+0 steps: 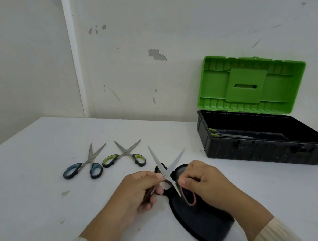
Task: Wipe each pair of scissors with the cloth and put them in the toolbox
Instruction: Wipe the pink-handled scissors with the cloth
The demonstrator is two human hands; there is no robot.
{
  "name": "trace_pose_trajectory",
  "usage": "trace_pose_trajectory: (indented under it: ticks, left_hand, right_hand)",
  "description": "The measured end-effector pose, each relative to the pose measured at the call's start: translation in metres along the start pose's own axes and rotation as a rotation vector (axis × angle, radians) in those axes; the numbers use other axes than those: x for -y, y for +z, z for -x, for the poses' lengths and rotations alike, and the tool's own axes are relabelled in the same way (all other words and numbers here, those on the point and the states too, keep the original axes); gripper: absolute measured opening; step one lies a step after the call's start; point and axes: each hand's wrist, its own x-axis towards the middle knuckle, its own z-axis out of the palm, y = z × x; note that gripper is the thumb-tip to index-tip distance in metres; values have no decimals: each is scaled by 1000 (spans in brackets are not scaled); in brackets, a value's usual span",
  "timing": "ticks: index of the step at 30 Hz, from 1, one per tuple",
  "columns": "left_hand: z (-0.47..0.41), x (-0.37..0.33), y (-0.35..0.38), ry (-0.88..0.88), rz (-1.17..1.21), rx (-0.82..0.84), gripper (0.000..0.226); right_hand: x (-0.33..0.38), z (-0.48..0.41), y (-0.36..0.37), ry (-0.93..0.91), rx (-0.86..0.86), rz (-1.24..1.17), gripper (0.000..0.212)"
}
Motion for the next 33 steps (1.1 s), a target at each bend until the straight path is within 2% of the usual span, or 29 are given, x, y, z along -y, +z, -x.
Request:
trace_pose_trajectory:
  ticks: [3, 5, 10, 15, 17, 20, 22, 24, 25, 27, 28, 31, 33]
  left_hand:
    - [-4, 0, -3, -78, 449, 101, 10]
    - [-6, 3, 0, -56, 565, 128, 10]
    - [-6, 17, 19, 67, 267, 78, 20]
    - [-8, 11, 11, 99, 332, -42, 17]
    - [-7, 9, 7, 103, 320, -75, 17]
    - [-5, 9, 7, 83, 226, -56, 16]
    - [-2, 12, 12, 73, 109, -34, 17]
    - [-1, 15, 17, 86, 9, -6, 20]
    - [-2, 18, 19, 97, -32, -3, 22]
    - [-2, 20, 20, 121, -116, -22, 23]
    - [-3, 21, 20, 130, -141, -35, 23]
    - [-5, 22, 19, 134, -116, -52, 22]
    - [-6, 23, 20, 138, -136, -48, 23]
  right_hand:
    - [-3, 0, -1, 46, -70, -32, 20]
    - [-3, -1, 1, 53, -114, -47, 17]
    - [2, -3, 15, -31, -159, 5, 14]
    - [-2, -2, 8, -49, -101, -13, 12]
    - [-13, -4, -3, 0, -195, -34, 18]
    - [-27, -5, -20, 70, -481, -62, 38]
    - [-17, -3, -23, 14, -575, -162, 41]
    - [-1, -1, -10, -151, -511, -132, 30]
    - [5, -1, 2, -239, -422, -27, 22]
    - [10, -3, 22, -326, -222, 147, 18]
    - [6, -7, 26, -325, -202, 181, 19]
    - [0, -15, 22, -256, -339, 190, 19]
    - [1, -12, 25, -258, -258, 197, 15]
